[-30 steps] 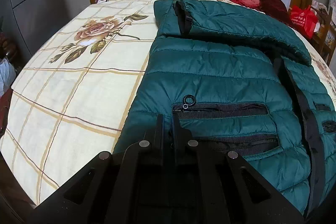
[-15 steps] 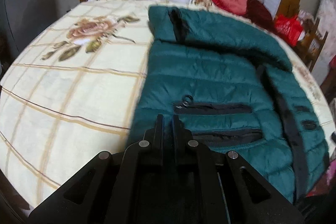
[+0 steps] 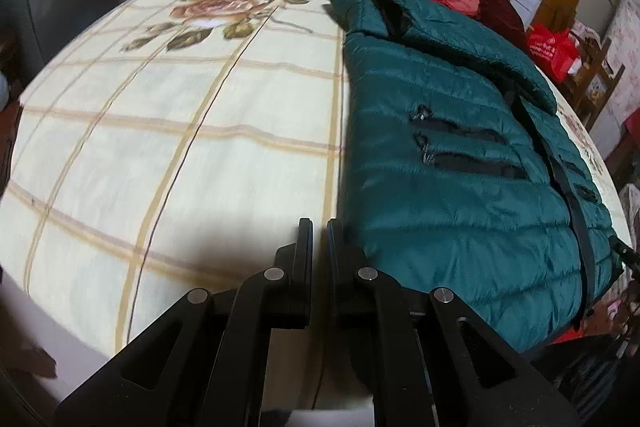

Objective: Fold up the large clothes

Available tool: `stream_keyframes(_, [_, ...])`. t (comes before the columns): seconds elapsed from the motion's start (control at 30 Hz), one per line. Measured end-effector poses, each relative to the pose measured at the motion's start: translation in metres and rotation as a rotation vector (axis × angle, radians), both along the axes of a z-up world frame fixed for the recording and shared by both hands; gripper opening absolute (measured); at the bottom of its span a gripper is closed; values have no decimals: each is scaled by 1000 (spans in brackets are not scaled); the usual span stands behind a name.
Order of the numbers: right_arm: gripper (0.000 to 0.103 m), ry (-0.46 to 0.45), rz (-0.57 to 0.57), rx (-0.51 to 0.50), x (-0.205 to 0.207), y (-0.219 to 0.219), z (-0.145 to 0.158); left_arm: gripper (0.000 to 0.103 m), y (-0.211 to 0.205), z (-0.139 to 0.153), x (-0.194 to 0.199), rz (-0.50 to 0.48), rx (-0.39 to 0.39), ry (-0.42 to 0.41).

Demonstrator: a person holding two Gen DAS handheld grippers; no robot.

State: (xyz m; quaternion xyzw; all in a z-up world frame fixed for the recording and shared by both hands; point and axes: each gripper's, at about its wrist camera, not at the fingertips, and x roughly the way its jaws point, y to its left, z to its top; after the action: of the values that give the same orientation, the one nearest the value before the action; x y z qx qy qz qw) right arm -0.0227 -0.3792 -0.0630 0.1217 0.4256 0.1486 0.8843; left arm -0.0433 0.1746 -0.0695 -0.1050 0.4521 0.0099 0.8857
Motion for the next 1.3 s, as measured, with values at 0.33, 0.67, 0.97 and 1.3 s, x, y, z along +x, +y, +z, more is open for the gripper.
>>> stream_keyframes(0.33, [86,-6,72,116,-10,0,-2,14,0,4,-19,12,-53,-54])
stream_keyframes(0.67, [97,-13,102,79,-8,17,-3,66,9,18,-30,60,-107,-134])
stream_keyframes(0.97, [99,-6,92,110,-6,13,-4,78,-23,8,-25,-119,-185,-92])
stream_keyframes(1.3, [99,-7,163,144,-14,17,-4,84,-34,0,-18,-201,-237,-33])
